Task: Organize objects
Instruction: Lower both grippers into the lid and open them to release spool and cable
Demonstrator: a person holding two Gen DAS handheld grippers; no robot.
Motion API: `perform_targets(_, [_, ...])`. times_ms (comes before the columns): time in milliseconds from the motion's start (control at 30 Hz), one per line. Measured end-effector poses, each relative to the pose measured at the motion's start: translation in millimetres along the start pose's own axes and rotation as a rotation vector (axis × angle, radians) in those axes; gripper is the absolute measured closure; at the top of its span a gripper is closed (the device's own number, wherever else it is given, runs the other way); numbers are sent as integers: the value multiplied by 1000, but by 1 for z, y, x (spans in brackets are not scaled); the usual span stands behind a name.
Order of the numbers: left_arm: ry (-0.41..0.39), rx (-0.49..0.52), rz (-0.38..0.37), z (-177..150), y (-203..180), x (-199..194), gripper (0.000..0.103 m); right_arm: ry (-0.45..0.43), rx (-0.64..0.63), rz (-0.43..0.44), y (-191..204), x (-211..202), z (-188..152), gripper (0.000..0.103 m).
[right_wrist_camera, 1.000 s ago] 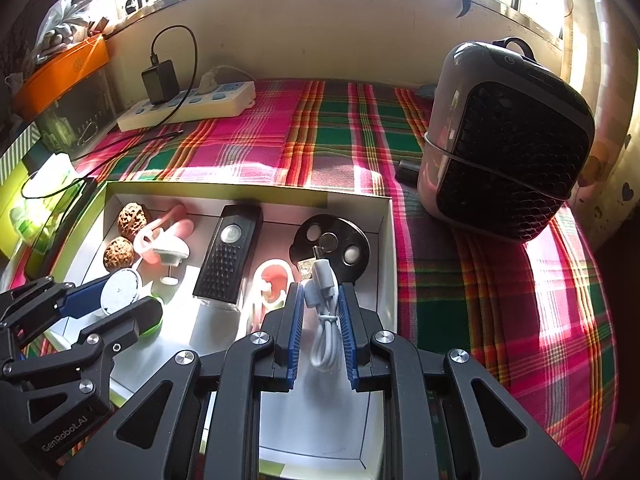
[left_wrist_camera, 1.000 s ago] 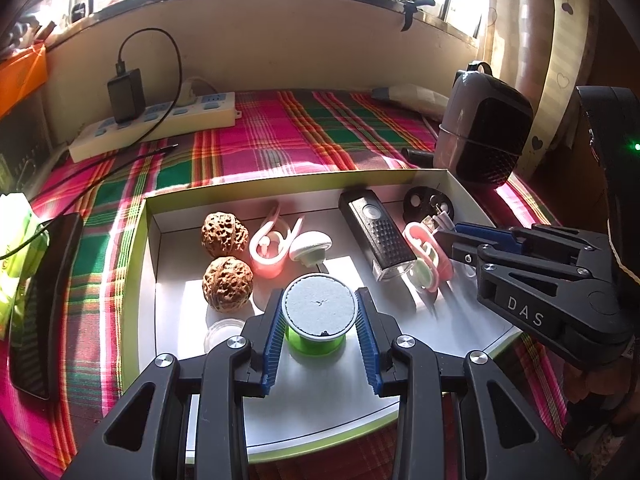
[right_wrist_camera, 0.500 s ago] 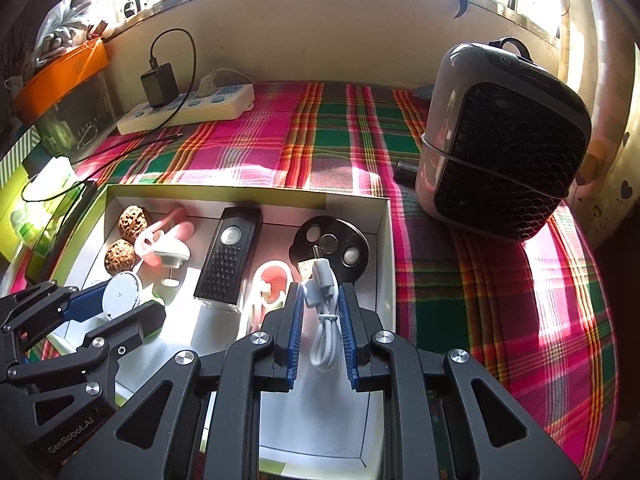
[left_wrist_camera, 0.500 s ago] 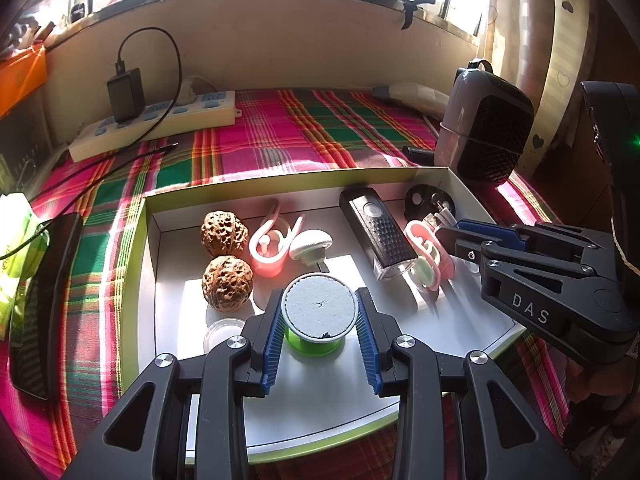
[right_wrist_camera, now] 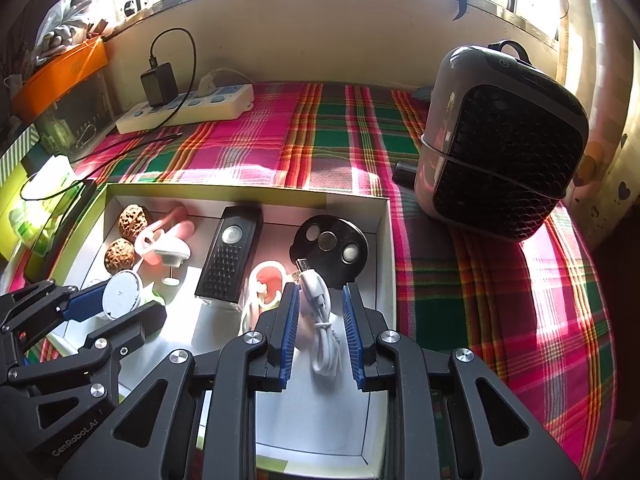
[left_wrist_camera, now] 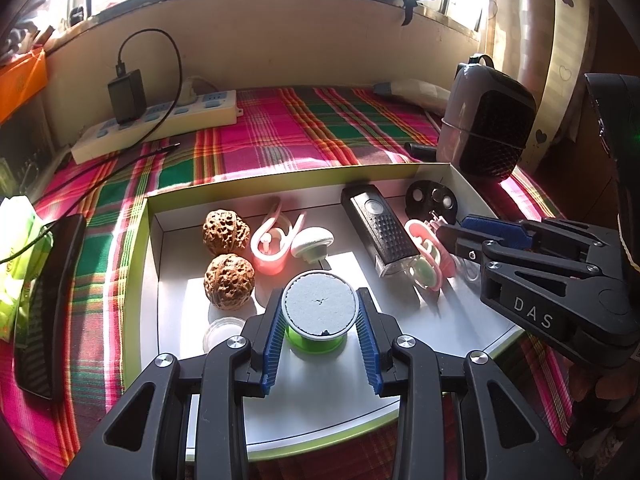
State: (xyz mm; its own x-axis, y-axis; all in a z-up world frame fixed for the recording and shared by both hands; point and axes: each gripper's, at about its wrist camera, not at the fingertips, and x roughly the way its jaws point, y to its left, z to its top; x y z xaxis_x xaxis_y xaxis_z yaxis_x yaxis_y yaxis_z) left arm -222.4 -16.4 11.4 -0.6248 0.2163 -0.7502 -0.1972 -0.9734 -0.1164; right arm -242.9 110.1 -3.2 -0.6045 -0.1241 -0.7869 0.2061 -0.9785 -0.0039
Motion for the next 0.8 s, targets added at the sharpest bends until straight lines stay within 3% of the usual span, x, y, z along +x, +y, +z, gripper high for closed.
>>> perform_targets(667, [-5,-6,26,-1,1,-8,69,-20,7,3,4,-8,-3,71])
perform_targets(800, [-21,-5,31,-1,-1,-14,69,-42,0,12,6,-15,-7,64])
